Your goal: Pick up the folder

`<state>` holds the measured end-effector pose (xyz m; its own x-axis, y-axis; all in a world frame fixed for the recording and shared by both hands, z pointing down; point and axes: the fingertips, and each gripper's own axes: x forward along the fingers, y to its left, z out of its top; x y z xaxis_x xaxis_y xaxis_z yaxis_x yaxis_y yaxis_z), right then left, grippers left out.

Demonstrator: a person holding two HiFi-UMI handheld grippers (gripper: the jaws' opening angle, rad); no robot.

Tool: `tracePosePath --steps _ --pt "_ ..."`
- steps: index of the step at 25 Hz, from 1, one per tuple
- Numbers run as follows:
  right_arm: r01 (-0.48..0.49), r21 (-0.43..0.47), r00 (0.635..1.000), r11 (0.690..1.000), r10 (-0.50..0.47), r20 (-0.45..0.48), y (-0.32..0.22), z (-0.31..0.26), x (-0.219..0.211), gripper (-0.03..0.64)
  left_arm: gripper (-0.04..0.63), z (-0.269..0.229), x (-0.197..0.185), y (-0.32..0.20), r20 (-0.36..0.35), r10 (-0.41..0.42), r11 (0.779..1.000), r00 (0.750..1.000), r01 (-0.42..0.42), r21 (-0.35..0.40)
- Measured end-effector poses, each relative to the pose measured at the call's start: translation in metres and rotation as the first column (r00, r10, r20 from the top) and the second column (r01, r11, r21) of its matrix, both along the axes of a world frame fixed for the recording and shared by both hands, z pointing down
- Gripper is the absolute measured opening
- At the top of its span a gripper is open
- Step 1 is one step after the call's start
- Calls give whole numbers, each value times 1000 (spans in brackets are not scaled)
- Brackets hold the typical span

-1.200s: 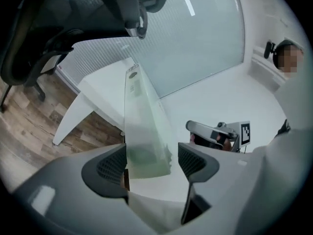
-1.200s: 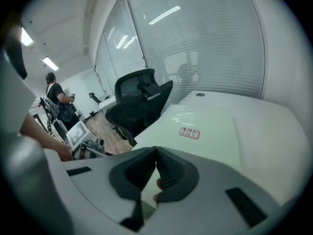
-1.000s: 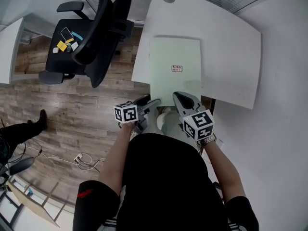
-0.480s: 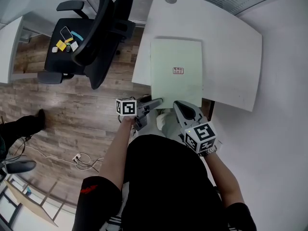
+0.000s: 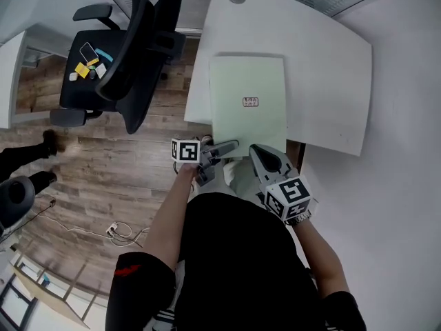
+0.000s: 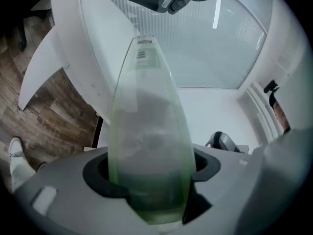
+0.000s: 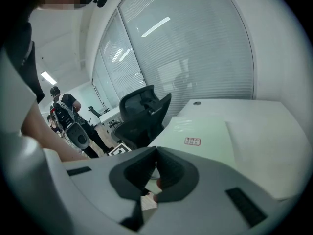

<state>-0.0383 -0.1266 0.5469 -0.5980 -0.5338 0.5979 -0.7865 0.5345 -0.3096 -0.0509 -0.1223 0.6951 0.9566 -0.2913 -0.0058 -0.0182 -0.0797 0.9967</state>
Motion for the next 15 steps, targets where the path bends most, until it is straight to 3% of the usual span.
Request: tracePosePath --steps 6,9,15 --pt "-35 14 999 999 35 2 1 -3 10 2 329 5 6 5 29 43 999 999 -43 4" --pt "-54 21 999 998 54 2 2 -7 14 2 296 5 11 10 40 79 996 996 -77 -34" --pt "-90 27 996 996 90 18 6 -12 21 2 273 -2 13 11 42 71 996 997 -68 -60"
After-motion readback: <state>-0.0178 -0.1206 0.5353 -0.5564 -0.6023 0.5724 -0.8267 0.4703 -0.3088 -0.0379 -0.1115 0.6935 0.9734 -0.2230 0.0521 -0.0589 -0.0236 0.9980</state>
